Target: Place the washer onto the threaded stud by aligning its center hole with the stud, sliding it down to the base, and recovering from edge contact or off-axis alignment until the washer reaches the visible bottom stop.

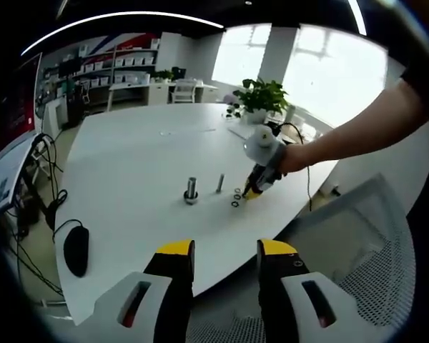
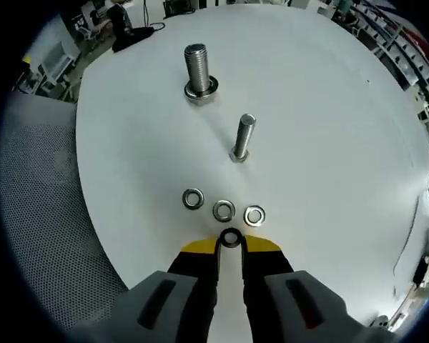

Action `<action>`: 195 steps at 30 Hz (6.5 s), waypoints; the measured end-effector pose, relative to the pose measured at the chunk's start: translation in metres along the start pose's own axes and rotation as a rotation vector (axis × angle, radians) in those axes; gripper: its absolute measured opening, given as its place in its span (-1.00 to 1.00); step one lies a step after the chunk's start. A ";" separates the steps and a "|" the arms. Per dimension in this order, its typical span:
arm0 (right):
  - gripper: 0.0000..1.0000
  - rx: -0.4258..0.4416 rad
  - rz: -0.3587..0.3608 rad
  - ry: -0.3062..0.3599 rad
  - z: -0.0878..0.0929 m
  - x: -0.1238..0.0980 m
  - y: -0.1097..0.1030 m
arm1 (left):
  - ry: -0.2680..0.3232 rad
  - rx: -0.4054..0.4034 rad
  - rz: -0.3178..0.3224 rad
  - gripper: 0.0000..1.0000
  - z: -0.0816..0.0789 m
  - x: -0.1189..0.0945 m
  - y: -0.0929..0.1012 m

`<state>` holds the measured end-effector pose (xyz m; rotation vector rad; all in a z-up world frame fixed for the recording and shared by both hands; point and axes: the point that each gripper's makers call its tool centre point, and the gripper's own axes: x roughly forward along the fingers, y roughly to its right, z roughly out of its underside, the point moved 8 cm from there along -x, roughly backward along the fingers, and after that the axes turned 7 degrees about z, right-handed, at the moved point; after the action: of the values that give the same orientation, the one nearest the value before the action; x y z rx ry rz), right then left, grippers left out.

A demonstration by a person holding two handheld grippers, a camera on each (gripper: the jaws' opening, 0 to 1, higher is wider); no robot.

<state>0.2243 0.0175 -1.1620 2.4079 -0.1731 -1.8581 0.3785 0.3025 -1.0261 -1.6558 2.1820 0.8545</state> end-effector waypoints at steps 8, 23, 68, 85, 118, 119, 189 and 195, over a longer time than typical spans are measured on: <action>-0.73 0.016 0.005 0.018 -0.001 -0.007 0.001 | 0.005 -0.001 0.003 -0.34 0.000 0.000 -0.001; -0.73 -0.055 0.033 0.163 -0.059 -0.037 0.014 | 0.001 0.005 0.005 -0.35 -0.001 0.000 0.001; -0.72 -0.213 0.003 0.055 -0.085 -0.005 0.014 | 0.016 0.006 0.011 -0.36 -0.001 0.000 0.001; -0.71 -0.167 -0.022 0.004 -0.083 0.020 0.019 | 0.013 0.003 0.019 -0.37 0.000 0.000 0.001; -0.60 -0.052 0.001 -0.035 -0.034 0.007 0.030 | 0.024 0.006 0.019 -0.37 -0.001 -0.001 0.002; -0.60 -0.054 0.000 -0.037 -0.033 0.007 0.029 | 0.023 0.006 0.019 -0.37 -0.001 -0.001 0.002; -0.74 0.132 0.069 0.181 -0.014 -0.048 0.031 | -0.015 0.029 -0.029 -0.39 0.001 -0.001 -0.002; -0.73 0.198 0.074 0.209 -0.026 -0.059 0.035 | -0.015 0.018 -0.014 -0.37 0.002 0.000 -0.001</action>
<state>0.2335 -0.0084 -1.0943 2.6646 -0.4419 -1.6134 0.3793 0.3039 -1.0283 -1.6489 2.1598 0.8384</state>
